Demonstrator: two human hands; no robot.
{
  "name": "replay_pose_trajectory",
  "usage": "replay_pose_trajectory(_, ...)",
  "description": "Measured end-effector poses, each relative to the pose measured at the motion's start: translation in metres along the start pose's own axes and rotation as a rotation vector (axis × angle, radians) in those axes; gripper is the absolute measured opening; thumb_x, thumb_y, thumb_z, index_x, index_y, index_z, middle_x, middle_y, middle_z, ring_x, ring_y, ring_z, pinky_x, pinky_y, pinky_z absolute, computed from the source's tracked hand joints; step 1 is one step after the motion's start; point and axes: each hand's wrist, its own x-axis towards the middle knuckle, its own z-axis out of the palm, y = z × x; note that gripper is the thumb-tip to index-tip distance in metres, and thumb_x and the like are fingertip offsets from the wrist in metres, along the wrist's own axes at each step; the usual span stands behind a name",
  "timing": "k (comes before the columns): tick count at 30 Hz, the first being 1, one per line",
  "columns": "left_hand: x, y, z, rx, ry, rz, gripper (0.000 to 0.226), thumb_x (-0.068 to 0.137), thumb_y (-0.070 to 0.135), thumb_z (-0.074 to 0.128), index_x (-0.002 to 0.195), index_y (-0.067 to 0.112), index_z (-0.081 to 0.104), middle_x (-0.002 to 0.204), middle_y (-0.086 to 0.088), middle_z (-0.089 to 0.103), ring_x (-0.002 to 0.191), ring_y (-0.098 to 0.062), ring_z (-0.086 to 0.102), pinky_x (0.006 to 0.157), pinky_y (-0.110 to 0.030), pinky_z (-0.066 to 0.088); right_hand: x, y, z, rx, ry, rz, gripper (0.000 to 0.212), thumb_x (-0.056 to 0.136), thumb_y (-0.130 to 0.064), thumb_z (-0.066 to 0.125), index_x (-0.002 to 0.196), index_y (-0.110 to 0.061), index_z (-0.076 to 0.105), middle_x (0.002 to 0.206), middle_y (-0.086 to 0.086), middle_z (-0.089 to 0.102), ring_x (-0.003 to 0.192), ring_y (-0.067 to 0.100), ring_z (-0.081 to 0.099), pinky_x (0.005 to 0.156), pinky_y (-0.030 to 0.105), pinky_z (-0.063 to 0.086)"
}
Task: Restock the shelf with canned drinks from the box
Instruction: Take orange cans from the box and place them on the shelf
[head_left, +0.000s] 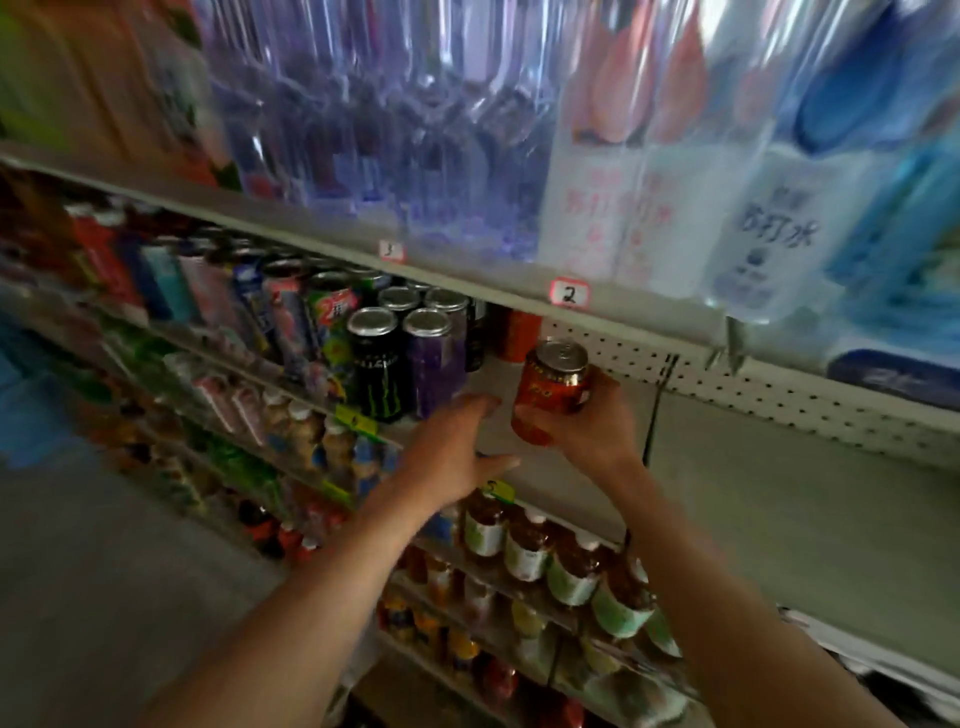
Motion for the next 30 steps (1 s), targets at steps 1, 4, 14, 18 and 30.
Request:
replay_pose_trajectory(1, 0.004, -0.001, -0.001, 0.092, -0.025, 0.0, 0.063, 0.079, 0.051, 0.072, 0.133, 0.026, 0.054, 0.133, 0.003, 0.058, 0.12, -0.016, 0.057, 0.095, -0.032, 0.049, 0.011, 0.004, 0.0, -0.018, -0.001, 0.006, 0.064, 0.061, -0.027, 0.092, 0.117, -0.016, 0.062, 0.097, -0.008, 0.064, 0.085, 0.004, 0.06, 0.066, 0.005, 0.043)
replay_pose_trajectory(4, 0.016, 0.006, -0.006, 0.266, -0.176, -0.015, 0.048, 0.088, 0.051, 0.06, 0.13, 0.029, 0.056, 0.134, 0.001, 0.057, 0.12, -0.022, 0.057, 0.095, -0.036, 0.049, 0.037, 0.016, -0.001, -0.021, -0.006, 0.044, 0.06, 0.063, -0.021, 0.091, 0.114, -0.016, 0.062, 0.104, 0.0, 0.068, 0.092, 0.01, 0.062, 0.077, 0.02, 0.049)
replay_pose_trajectory(14, 0.034, 0.014, -0.016, 0.477, -0.387, 0.049, 0.058, 0.085, 0.067, 0.052, 0.122, 0.024, 0.065, 0.127, -0.003, 0.059, 0.115, -0.025, 0.055, 0.093, -0.038, 0.049, 0.067, 0.055, 0.016, -0.117, -0.01, 0.166, 0.066, 0.06, -0.027, 0.091, 0.117, -0.017, 0.06, 0.114, 0.005, 0.067, 0.105, 0.022, 0.063, 0.087, 0.032, 0.052)
replay_pose_trajectory(18, 0.031, 0.009, -0.015, 0.446, -0.396, 0.052, 0.063, 0.085, 0.069, 0.051, 0.126, 0.024, 0.063, 0.131, -0.003, 0.056, 0.119, -0.024, 0.053, 0.095, -0.034, 0.045, 0.072, 0.062, 0.022, -0.098, 0.049, 0.222, 0.052, 0.055, -0.038, 0.09, 0.097, -0.029, 0.06, 0.097, -0.005, 0.07, 0.094, 0.015, 0.068, 0.085, 0.032, 0.056)
replay_pose_trajectory(30, 0.034, -0.007, -0.015, 0.272, -0.439, 0.004, 0.058, 0.088, 0.072, 0.042, 0.12, 0.03, 0.065, 0.128, 0.006, 0.058, 0.119, -0.019, 0.053, 0.1, -0.039, 0.044, 0.096, 0.054, 0.03, -0.135, 0.121, 0.311, 0.059, 0.059, -0.046, 0.084, 0.111, -0.024, 0.067, 0.113, 0.002, 0.071, 0.105, 0.026, 0.066, 0.089, 0.033, 0.053)
